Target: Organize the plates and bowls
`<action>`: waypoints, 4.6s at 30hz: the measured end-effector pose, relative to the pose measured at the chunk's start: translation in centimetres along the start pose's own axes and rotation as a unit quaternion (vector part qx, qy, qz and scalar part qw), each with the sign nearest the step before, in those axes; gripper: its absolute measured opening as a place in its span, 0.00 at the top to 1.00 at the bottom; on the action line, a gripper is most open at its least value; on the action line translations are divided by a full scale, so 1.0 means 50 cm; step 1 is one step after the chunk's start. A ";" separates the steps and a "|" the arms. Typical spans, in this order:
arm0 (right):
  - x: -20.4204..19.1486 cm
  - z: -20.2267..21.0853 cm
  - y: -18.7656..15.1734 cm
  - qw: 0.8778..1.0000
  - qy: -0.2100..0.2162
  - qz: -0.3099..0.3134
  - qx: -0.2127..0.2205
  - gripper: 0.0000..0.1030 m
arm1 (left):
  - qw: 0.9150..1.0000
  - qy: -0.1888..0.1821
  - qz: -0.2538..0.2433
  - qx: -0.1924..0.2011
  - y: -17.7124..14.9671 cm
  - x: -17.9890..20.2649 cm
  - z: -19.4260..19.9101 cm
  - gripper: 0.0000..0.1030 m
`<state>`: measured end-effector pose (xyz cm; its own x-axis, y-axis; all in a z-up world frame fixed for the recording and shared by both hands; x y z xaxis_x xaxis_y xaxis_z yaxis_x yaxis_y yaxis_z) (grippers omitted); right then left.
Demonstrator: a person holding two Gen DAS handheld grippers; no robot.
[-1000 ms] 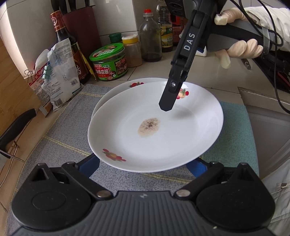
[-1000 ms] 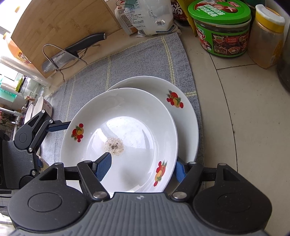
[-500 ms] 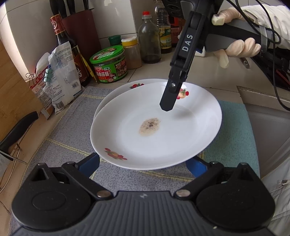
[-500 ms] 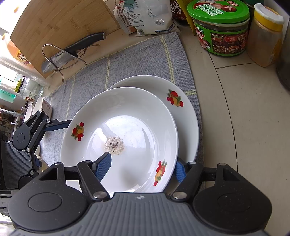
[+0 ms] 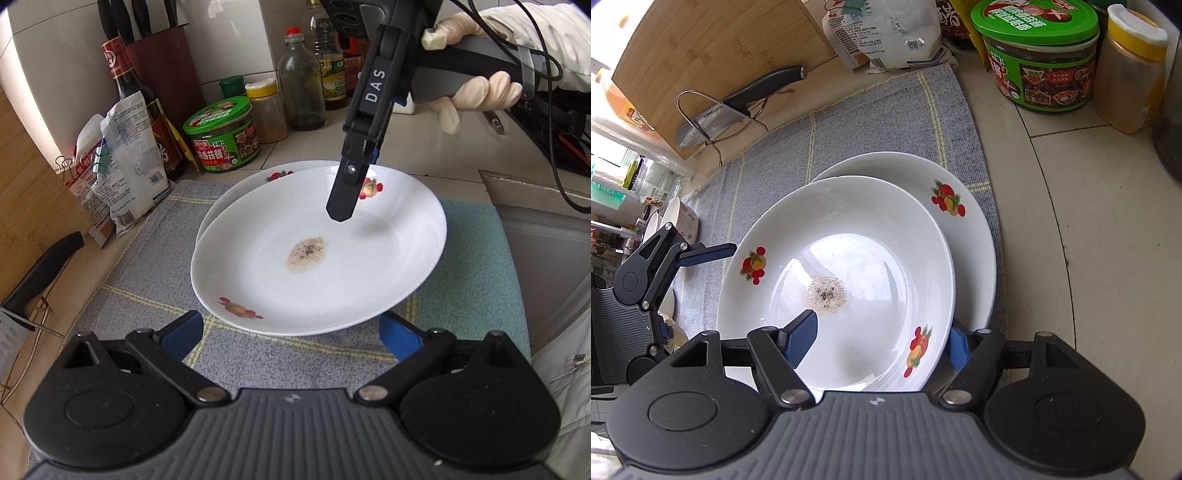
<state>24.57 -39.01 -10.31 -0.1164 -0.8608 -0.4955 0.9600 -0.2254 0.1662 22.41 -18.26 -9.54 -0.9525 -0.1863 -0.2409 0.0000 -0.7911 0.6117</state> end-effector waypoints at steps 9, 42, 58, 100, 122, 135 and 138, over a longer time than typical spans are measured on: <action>0.000 0.011 -0.004 1.000 0.001 -0.004 0.000 0.26 | 1.000 -0.006 -0.003 0.009 0.008 0.008 0.004 0.03; 0.015 0.069 -0.044 0.999 -0.005 -0.038 0.028 0.17 | 0.999 -0.027 -0.022 0.028 0.021 0.022 0.005 0.02; -0.055 0.068 -0.076 0.979 -0.124 0.062 0.147 0.02 | 0.996 0.032 0.073 0.038 0.004 0.016 0.042 0.01; -0.590 -0.221 -0.365 0.925 -0.105 0.289 0.224 0.00 | 0.932 0.195 0.306 -0.014 -0.484 0.068 0.454 0.01; -0.743 -0.363 -0.344 0.886 -0.044 0.443 0.131 0.00 | 0.967 0.145 0.201 -0.056 -0.592 -0.073 0.442 0.01; -0.783 -0.394 -0.327 0.850 -0.039 0.520 0.082 0.07 | 0.986 0.084 0.140 -0.031 -0.591 -0.097 0.430 0.10; -0.785 -0.393 -0.325 0.846 -0.037 0.526 0.075 0.10 | 0.989 0.073 0.125 -0.024 -0.584 -0.095 0.429 0.13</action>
<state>18.55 7.43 -10.31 0.7620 -0.6457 0.0487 0.4988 0.6333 0.5917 20.41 18.22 -10.12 -0.8666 -0.4593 -0.1952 0.2477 -0.7355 0.6306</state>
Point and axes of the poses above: each gripper's, at about its wrist camera, not at the fingertips, and z roughly against the way its jaws point, x to its right, y to its top, the point moved 3 cm from there along -z, roughly the way its jaws point, and after that the axes turned 7 degrees about -z, right-handed, at the moved point
